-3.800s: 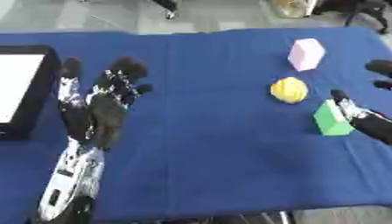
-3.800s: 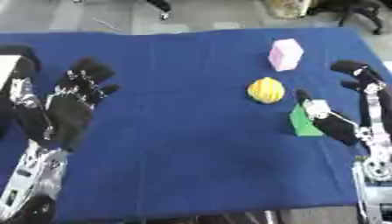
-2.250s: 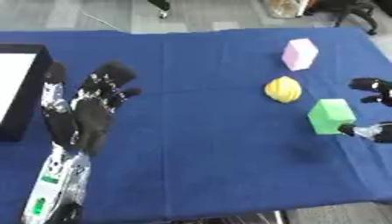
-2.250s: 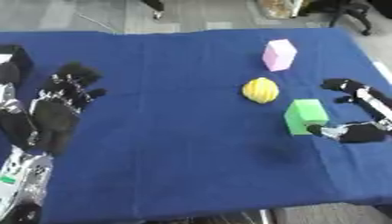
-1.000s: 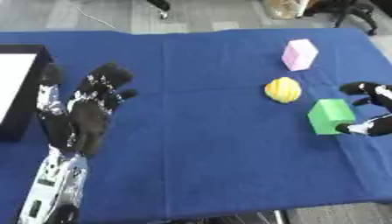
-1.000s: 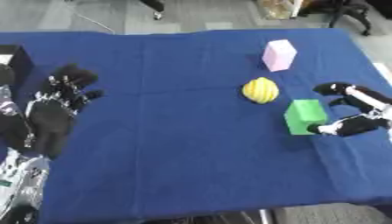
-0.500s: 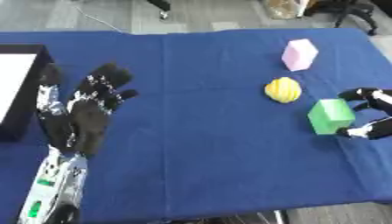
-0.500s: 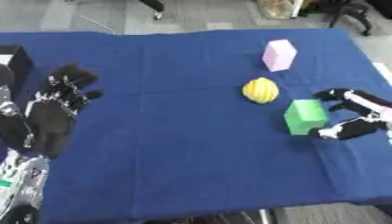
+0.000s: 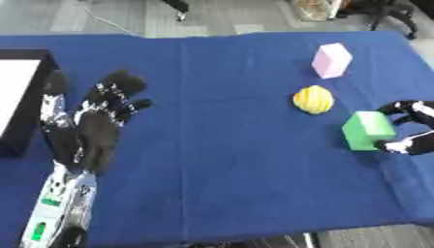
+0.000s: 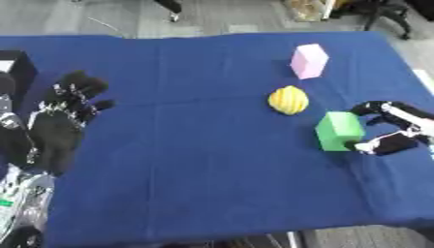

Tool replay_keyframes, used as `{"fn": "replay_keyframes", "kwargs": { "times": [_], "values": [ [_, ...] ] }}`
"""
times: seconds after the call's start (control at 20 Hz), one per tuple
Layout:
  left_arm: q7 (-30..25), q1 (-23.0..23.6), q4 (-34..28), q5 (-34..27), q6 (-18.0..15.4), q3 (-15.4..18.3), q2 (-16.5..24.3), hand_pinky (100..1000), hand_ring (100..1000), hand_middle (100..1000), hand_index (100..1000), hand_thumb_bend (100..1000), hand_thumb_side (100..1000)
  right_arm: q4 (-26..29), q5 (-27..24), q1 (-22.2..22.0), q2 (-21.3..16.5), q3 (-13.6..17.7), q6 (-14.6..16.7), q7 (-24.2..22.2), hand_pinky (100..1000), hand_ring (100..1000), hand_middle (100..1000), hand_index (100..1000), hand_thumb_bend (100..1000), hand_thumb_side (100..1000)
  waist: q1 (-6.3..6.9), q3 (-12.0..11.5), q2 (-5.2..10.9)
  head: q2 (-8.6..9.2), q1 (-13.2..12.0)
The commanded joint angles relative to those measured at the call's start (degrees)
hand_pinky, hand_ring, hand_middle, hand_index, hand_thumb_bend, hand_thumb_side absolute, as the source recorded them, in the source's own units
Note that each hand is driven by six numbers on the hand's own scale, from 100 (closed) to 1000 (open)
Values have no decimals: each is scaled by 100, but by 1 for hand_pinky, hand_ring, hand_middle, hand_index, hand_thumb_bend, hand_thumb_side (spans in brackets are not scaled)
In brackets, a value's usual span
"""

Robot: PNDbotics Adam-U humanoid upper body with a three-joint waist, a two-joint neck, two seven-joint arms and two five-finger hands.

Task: Pick up the objects with one hand, pass them to the other hand, and then place them into the box on the other side of the table.

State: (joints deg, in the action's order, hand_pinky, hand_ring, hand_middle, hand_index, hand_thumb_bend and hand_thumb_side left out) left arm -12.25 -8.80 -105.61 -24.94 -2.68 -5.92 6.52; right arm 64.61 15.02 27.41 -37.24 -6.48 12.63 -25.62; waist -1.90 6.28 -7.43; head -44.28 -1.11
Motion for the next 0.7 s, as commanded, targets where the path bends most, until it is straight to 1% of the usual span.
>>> {"fn": "replay_keyframes", "kwargs": {
  "times": [0.05,0.2,0.3,0.45,0.5,0.55,0.6,0.65,0.7],
  "values": [
    [-18,-36,-115,23,-1,2,72,797,859,737,855,480,1000,-19,82,116,-121,6,8,47,819,904,791,757,414,100,-10,7,113,17,15],
    [-15,-33,-115,24,-4,7,71,797,859,737,855,481,1000,-19,106,146,-97,1,39,162,811,891,763,721,397,100,-9,6,115,17,16],
    [-13,-32,-113,25,-4,8,70,796,858,737,855,482,1000,-10,117,159,-86,-5,66,285,801,873,709,662,372,100,-10,7,116,17,15],
    [-10,-32,-111,27,-4,8,69,796,858,737,855,482,1000,-10,134,160,-79,-28,97,432,801,873,709,662,372,100,-11,6,116,17,15],
    [-9,-31,-111,27,-4,9,69,796,858,736,854,482,1000,-6,133,165,-77,-26,107,456,774,833,586,527,253,100,-10,7,116,17,14],
    [-8,-30,-111,26,-6,12,68,796,858,736,854,482,1000,24,114,177,-75,4,128,508,774,833,586,527,253,100,-11,9,115,17,11],
    [-6,-28,-111,25,-7,13,68,796,858,736,854,483,1000,55,91,181,-75,27,148,579,760,813,534,470,229,100,-11,9,114,17,9],
    [-5,-26,-110,24,-7,14,67,796,858,736,854,483,1000,80,70,177,-77,34,164,660,760,813,534,470,229,100,-12,9,113,17,9],
    [-5,-26,-109,23,-7,15,67,795,858,736,854,483,1000,109,49,176,-78,32,183,745,750,800,501,431,225,100,-12,10,112,17,9]
  ]
}}
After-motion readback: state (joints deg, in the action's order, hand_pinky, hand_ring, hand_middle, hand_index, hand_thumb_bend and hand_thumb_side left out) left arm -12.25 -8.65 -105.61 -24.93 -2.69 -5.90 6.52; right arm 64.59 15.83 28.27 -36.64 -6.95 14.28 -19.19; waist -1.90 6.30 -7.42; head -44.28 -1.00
